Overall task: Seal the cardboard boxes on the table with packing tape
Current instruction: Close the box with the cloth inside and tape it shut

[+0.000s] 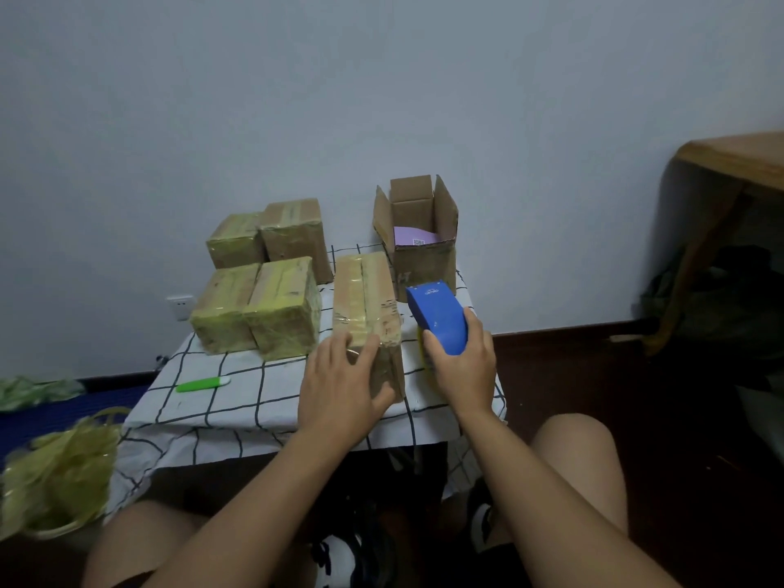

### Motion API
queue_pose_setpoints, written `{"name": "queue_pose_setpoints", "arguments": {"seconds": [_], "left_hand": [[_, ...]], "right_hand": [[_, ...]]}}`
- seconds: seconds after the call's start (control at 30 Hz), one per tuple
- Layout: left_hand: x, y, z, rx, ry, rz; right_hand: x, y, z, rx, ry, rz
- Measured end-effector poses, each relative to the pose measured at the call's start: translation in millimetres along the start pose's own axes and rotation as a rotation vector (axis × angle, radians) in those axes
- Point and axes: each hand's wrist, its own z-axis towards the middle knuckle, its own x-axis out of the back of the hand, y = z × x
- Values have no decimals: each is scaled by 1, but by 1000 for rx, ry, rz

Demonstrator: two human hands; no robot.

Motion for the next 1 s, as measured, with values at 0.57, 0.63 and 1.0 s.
{"name": "queue_pose_setpoints", "arguments": {"seconds": [0.57,0.63,1.0], "left_hand": [[6,-12,-13,60,6,-219],[11,-13,-3,14,-31,-200],[11,11,27,-202,-57,-126]], "right_hand": [[1,1,-1,15,-4,14],[1,1,-2,18,1,13],[3,2,-4,12,1,21]]}}
